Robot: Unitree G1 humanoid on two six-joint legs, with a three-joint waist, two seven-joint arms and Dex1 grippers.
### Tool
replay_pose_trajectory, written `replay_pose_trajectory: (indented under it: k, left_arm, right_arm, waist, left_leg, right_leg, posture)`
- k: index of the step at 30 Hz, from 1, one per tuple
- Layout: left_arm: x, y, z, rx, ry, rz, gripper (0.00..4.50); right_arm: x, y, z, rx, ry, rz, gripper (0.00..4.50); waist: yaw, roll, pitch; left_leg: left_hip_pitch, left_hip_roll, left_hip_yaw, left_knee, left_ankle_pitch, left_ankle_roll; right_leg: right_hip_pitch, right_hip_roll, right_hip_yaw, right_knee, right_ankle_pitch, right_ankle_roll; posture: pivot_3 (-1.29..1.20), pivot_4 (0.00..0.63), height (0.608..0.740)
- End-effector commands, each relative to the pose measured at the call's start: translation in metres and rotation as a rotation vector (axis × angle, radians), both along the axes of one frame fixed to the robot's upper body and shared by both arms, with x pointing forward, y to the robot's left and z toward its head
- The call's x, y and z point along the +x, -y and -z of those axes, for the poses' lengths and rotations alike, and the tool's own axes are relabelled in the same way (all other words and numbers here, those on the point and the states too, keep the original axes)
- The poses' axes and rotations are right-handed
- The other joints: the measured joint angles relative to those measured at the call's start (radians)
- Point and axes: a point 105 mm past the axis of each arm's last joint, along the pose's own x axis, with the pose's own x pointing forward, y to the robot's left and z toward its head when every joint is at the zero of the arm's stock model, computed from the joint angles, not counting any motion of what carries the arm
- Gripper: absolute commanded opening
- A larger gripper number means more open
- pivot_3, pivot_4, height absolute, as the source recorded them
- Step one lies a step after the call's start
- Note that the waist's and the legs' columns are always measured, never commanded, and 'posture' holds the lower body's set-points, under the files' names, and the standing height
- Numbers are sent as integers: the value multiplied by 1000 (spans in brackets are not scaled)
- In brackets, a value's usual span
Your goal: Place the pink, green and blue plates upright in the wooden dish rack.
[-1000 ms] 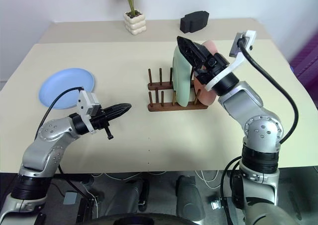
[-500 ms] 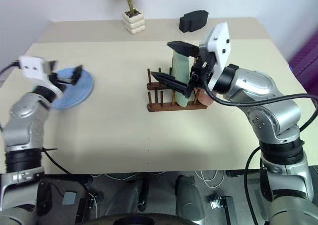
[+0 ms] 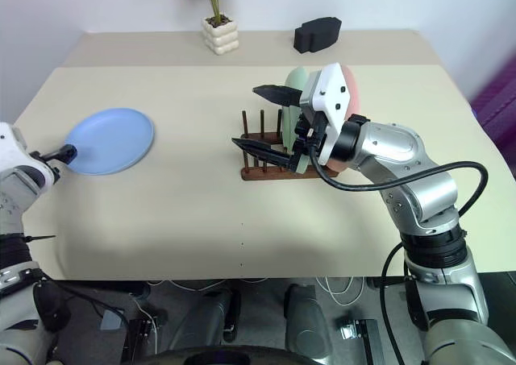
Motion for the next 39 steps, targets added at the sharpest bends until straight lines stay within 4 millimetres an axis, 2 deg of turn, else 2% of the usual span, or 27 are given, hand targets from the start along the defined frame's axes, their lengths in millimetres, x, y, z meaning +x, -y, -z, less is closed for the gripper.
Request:
replay_pose_trajectory:
  k: [1,3,9,12,15,16,19,24,28,33,35,39]
  left_arm:
    - [-1,-6,-2,-74,26,-48,3963]
    - [1,-6,-1,-91,43,-60,3164]
    - [5,-2,-8,-119,127,-73,116]
    - [12,6,-30,-108,256,-36,46]
    - [21,25,-63,-49,412,48,46]
    - [24,35,-73,-27,451,90,46]
    - [28,82,-120,127,627,268,46]
    - [25,141,-171,274,824,409,46]
    - [23,183,-187,303,882,516,46]
    - [20,222,-198,346,889,601,46]
    - [18,232,-199,353,883,628,46]
    - [15,239,-197,344,862,662,46]
  right_arm:
    - [-3,3,-8,19,46,8,4500]
    - [-2,4,-8,20,48,17,4500]
    - [-2,5,-6,19,50,29,4500]
    - [-1,3,-6,17,57,38,4500]
    - [3,2,-5,0,77,56,4500]
    - [5,1,-4,-11,92,70,4500]
    - [13,-3,-2,-73,165,118,4500]
    - [22,-18,-1,-164,371,179,4500]
    - [30,-33,0,-210,510,230,4500]
    - [35,-47,8,-309,692,261,4500]
    - [40,-49,12,-352,750,283,4500]
    - [45,-52,17,-377,787,299,4500]
  waist:
    - [1,0,0]
    - [2,0,0]
    - [3,0,0]
    - [3,0,0]
    - [6,-1,0]
    - [6,-2,0]
    - [7,-3,0]
    - [2,-3,0]
    - [-3,-3,0]
    - [1,-3,0]
    - [1,-3,0]
    - [-1,-3,0]
  left_leg:
    - [0,0,0,0,0,0]
    - [0,0,0,0,0,0]
    - [0,0,0,0,0,-1]
    - [0,0,0,0,0,-1]
    - [-1,0,0,0,1,-1]
    - [-1,0,0,0,1,-1]
    - [-3,-1,0,1,1,-2]
    - [-4,-2,1,1,1,-2]
    - [-4,-2,2,0,2,-4]
    - [-5,-2,1,1,3,-5]
    - [-5,-3,1,1,3,-5]
    - [-5,-2,1,1,5,-9]
  right_leg:
    - [0,0,0,0,0,0]
    - [0,0,0,0,0,0]
    - [0,-1,0,0,0,0]
    - [0,-1,0,0,0,-1]
    - [0,-1,0,0,1,-1]
    - [0,-1,0,0,1,-1]
    - [-1,-1,0,-1,1,-1]
    - [-2,-2,0,-2,3,0]
    - [-3,0,0,-1,3,0]
    - [-4,1,0,0,3,0]
    - [-4,1,0,0,3,0]
    - [-4,1,0,0,3,0]
  posture:
    - [0,150,730]
    - [0,150,730]
    - [0,150,730]
    - [0,150,730]
    - [0,150,730]
    - [0,150,730]
    - [0,150,730]
    - [0,150,730]
    - [0,150,730]
    - [0,150,730]
    - [0,150,730]
    - [0,150,730]
